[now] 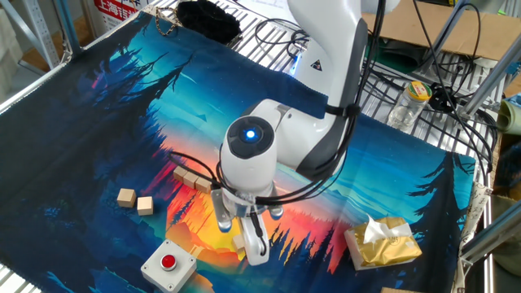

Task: Stack the blocks into a pyramid shape

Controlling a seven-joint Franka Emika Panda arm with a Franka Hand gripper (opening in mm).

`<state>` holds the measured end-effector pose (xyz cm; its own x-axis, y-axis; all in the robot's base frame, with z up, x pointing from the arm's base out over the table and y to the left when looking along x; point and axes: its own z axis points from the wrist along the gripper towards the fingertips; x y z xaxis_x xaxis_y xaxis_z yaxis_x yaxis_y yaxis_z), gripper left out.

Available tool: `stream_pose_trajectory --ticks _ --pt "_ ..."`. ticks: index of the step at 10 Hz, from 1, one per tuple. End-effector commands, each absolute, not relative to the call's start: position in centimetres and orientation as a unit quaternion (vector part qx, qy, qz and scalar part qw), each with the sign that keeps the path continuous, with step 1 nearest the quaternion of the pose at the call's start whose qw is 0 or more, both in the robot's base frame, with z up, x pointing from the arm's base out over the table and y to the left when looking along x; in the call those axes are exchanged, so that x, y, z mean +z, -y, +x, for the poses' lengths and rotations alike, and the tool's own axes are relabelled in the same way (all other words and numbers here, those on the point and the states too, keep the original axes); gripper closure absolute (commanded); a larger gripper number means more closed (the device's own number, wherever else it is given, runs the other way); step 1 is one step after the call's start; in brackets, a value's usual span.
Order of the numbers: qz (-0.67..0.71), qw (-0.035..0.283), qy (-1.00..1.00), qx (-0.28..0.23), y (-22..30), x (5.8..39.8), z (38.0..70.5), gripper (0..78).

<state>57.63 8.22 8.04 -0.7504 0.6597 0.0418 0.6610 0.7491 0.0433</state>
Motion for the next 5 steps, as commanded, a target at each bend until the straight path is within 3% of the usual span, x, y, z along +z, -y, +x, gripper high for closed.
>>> stream_pose_trajectory --ticks 1,5 --pt "-0.343 0.010 0.939 -0.025 -8.54 7.51 58.18 0.1" --pt "-0.337 0.010 0.941 -0.023 -8.59 7.31 58.25 0.1"
